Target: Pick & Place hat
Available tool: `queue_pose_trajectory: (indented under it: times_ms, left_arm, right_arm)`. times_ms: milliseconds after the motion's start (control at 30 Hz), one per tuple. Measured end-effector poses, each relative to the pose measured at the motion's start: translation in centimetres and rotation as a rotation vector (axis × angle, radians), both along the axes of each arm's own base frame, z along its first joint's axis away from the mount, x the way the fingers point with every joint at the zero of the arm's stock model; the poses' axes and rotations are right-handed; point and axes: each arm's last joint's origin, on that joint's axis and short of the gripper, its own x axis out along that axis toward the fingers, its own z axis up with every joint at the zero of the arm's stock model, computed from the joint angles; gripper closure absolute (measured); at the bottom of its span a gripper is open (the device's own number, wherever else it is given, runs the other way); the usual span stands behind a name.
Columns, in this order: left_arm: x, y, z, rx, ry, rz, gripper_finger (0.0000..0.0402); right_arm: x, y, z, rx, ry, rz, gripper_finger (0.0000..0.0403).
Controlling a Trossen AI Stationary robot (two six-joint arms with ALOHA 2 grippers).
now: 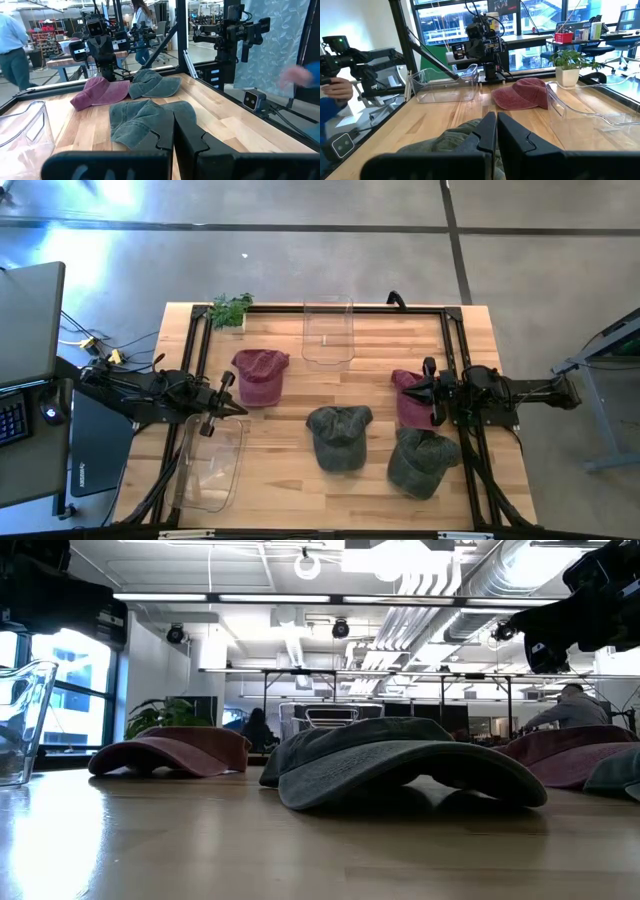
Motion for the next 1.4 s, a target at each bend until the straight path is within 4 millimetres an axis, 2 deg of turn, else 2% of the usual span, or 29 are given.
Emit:
queue_pose_trajectory:
  times_ms: [300,633,833,967,1100,1300,1400]
  left_arm:
    - [0.0,0.1,0.8,-0.016,-0.078,0.029,0.0402]
    - [0.2,0.8,2.4,-0.065,-0.226,0.298,0.0402]
    - [1.7,0.8,3.8,-0.056,-0.235,0.446,0.0402]
    - [4.8,0.4,6.1,-0.023,-0.115,0.598,0.0401]
    - [9.5,-0.6,9.1,0.070,0.053,0.699,0.0402]
    - [16.9,-2.6,13.4,0.130,0.275,0.705,0.0402]
    - [20.3,-3.2,15.0,0.135,0.391,0.665,0.0401]
  right_arm:
    - [0.0,0.0,0.0,0.000,0.000,0.000,0.0391]
    - [0.0,0.0,0.0,-0.023,-0.001,-0.003,0.0391]
    - [0.0,0.0,0.0,-0.026,0.000,-0.003,0.0391]
    - [0.0,0.0,0.0,-0.005,0.000,-0.003,0.0391]
    - [0.0,0.0,0.0,0.051,0.001,-0.001,0.0391]
    - [0.0,0.0,0.0,0.072,0.001,0.005,0.0391]
    - [0.0,0.0,0.0,0.068,0.001,0.001,0.0391]
